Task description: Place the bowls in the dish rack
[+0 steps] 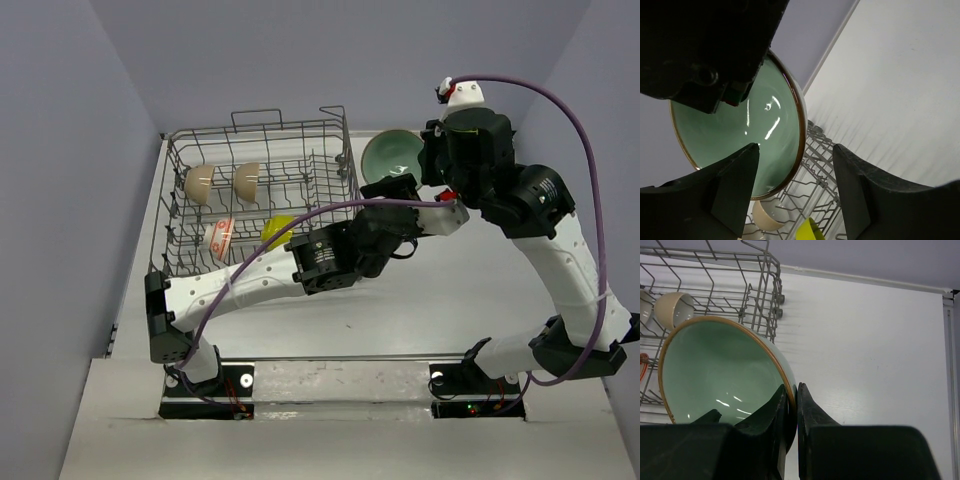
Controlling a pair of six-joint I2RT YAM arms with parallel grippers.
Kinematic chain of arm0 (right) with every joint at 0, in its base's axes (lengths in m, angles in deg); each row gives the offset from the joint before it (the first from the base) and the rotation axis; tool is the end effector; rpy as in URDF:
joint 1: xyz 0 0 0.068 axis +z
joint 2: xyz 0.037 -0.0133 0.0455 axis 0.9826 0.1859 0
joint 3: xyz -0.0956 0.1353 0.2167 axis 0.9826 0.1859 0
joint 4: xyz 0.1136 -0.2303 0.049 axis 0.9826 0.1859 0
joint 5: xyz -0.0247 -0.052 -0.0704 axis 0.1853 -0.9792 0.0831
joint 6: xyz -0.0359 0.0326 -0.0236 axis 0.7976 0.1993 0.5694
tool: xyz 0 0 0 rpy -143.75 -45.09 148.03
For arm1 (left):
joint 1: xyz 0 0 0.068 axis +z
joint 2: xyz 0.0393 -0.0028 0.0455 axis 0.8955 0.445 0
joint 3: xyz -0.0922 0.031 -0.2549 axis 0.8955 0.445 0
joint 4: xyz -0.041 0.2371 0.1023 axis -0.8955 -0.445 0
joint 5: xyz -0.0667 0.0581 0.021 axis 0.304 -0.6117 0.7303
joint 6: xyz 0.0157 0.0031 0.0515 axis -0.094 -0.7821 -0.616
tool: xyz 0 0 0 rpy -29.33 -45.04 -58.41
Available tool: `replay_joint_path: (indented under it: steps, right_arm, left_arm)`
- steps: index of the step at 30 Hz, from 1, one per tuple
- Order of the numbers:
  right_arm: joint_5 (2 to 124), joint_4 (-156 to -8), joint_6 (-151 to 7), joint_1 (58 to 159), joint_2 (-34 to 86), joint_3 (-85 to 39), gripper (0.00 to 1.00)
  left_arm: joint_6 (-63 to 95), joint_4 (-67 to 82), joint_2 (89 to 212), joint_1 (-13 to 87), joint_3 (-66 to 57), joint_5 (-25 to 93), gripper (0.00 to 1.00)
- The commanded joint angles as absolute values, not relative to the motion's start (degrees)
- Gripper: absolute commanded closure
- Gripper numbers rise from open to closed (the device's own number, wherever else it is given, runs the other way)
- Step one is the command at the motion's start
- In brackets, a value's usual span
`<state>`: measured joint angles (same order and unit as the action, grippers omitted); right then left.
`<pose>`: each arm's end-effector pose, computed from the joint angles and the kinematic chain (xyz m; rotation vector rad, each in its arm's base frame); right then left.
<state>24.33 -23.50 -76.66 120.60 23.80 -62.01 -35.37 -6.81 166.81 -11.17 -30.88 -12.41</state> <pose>0.1844 0.1377 0.5224 -0.1584 1.9150 0.0828 0.1179 -0.3484 0.4539 1.0571 1.2689 0.0856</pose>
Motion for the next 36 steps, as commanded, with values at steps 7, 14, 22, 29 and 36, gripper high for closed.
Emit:
replay_joint_path:
  steps: [7,14,22,29,36]
  right_arm:
    - [24.92,-29.33,-76.09,120.86,20.76,-66.04,0.99]
    - [25.27,-28.8,-76.35,120.86,20.32,-65.78,0.99]
    - [25.36,-27.83,-76.35,120.86,20.76,-67.44,0.99]
    - [25.89,-26.51,-77.06,120.86,22.26,-70.26,0.99]
    - [25.54,-27.04,-77.41,120.86,21.99,-68.5,0.99]
  left_arm:
    - [-38.58,-3.22,167.35,-10.78,-33.83,-14.64,0.39]
    - [-39.55,-2.16,167.61,-10.52,-34.53,-14.73,0.47]
    - [-39.46,-2.6,167.52,-10.52,-35.23,-14.12,0.82]
    - [-38.32,-4.36,166.47,-10.52,-35.94,-12.54,1.0]
    - [-38.05,-4.45,165.68,-10.43,-35.67,-12.8,1.0]
